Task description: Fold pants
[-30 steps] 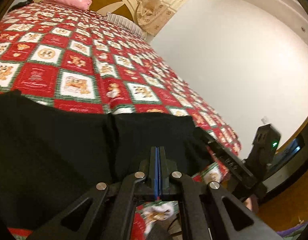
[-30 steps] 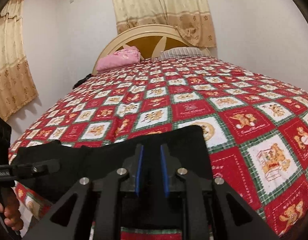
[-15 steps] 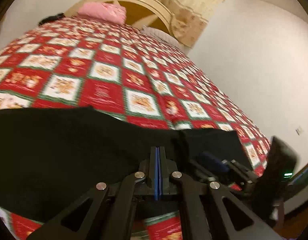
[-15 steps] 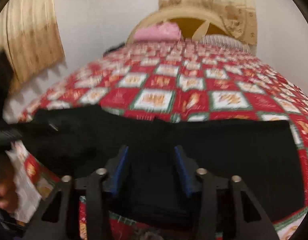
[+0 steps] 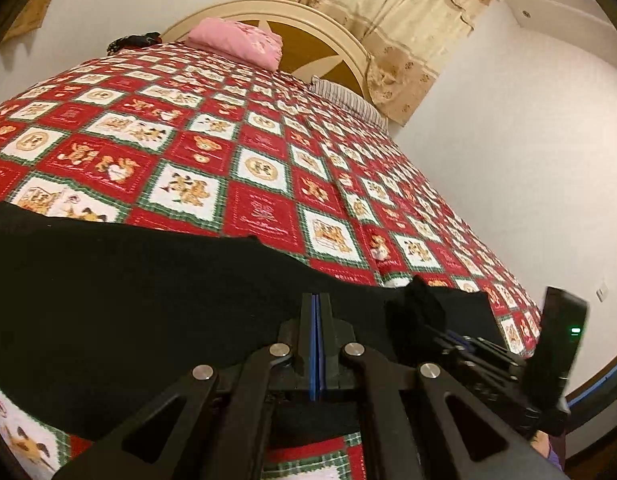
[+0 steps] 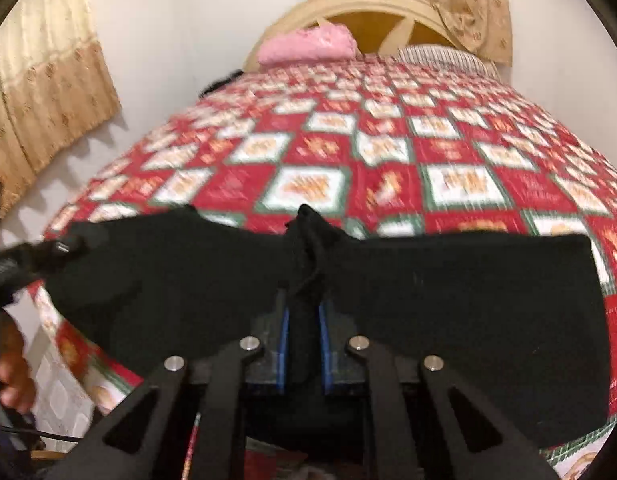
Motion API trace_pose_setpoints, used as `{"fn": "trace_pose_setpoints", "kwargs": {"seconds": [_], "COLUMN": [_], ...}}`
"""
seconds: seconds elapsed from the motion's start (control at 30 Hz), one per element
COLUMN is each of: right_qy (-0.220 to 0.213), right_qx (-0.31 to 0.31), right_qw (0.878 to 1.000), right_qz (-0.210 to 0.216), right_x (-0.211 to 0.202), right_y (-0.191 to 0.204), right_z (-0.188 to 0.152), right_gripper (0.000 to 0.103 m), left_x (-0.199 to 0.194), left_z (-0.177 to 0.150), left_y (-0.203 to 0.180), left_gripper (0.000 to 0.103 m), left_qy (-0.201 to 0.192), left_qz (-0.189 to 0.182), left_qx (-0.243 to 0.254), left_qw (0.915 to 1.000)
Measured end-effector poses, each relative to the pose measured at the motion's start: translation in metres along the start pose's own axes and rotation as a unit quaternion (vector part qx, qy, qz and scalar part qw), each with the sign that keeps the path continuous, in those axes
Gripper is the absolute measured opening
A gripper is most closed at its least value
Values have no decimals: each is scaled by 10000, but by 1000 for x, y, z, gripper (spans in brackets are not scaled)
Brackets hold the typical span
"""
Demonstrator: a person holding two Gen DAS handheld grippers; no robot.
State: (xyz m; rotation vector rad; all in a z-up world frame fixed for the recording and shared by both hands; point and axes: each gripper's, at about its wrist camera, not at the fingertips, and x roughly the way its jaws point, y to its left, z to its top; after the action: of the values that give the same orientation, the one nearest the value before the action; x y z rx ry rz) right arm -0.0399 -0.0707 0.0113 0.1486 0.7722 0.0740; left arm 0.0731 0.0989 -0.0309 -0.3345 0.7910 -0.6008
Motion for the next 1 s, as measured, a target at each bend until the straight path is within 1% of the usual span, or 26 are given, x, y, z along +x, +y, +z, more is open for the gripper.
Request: {"fn": "trace_pose_setpoints", "kwargs": {"seconds": [0.07, 0.17, 0.23, 0.27, 0.3, 0.33, 0.37, 0.4, 0.43, 0.47, 0.5, 0.53, 0.57, 0.6, 0.67, 0.7, 0.73, 0.8, 0.9, 0.93, 0.97, 1.0], "right_qy": [-7, 136, 258, 153, -9, 3, 28, -49, -256, -617, -856, -979, -1126, -1267, -1256, -1209, -1135, -940, -504, -348, -358, -448], "right_qx": [-52, -127, -261, -362, -505, -582, -600, -545, -467, -353, -248, -172, -57, 98, 298, 408, 543, 734, 858, 1019, 1183, 1327], "right_qw": [9999, 9995, 9989, 9989, 9982, 9971, 9959, 9953, 9948, 9935, 9925, 9920, 9916, 9913, 9915, 9911, 9908, 9909, 9914, 9905, 9891, 9872], "right_qz": [136, 238, 299, 260, 334, 498, 674, 801, 874, 884, 838, 779, 636, 329, -179, -366, -500, -632, -846, -854, -801, -764], "right_x": [3, 25, 40, 44, 41, 39, 35, 26, 14, -6, -20, -29, -39, -50, -52, -49, -44, -33, -7, 2, 5, 4], "right_y": [10, 20, 26, 29, 32, 35, 37, 37, 34, 26, 15, 6, -8, -29, -62, -76, -91, -117, -139, -147, -156, -161], "right_z": [5, 3, -5, -9, -12, -12, -11, -10, -8, -4, 2, 5, 10, 16, 23, 26, 28, 28, 22, 18, 15, 13], "right_gripper": [16, 17, 26, 31, 52, 73, 76, 75, 69, 64, 55, 50, 47, 43, 40, 36, 36, 34, 30, 27, 25, 22], "left_x": [-3, -6, -6, -6, -6, -5, -4, -4, -3, -2, -1, 0, 2, 6, 16, 22, 27, 46, 70, 82, 88, 99], "left_z": [1, 2, 2, 1, 0, 0, 0, -1, -1, -1, 0, 1, 1, 1, 1, 0, -1, -5, -16, -22, -25, -30], "left_y": [4, 7, 8, 9, 9, 9, 9, 7, 5, 0, -4, -9, -14, -23, -39, -48, -57, -81, -108, -116, -118, -117], "left_gripper": [0, 0, 0, 0, 0, 0, 0, 0, 0, 0, 0, 0, 0, 0, 0, 0, 0, 0, 0, 0, 0, 0], "left_qy": [-34, -67, -49, -32, -12, 6, 24, 41, 52, 50, 43, 43, 50, 80, 165, 224, 268, 458, 804, 943, 1032, 1195], "left_qz": [29, 69, 108, 121, 130, 138, 137, 101, 45, -18, -61, -91, -126, -200, -357, -464, -539, -751, -1010, -1016, -939, -714], "left_qx": [-44, -85, -80, -74, -65, -53, -42, -28, 2, 68, 150, 224, 291, 393, 540, 632, 710, 927, 1097, 1129, 1120, 1066], "left_qw": [10000, 9999, 9999, 9999, 9999, 9999, 9999, 9999, 10000, 10000, 9999, 9997, 9995, 9990, 9978, 9967, 9957, 9918, 9855, 9839, 9839, 9845]}}
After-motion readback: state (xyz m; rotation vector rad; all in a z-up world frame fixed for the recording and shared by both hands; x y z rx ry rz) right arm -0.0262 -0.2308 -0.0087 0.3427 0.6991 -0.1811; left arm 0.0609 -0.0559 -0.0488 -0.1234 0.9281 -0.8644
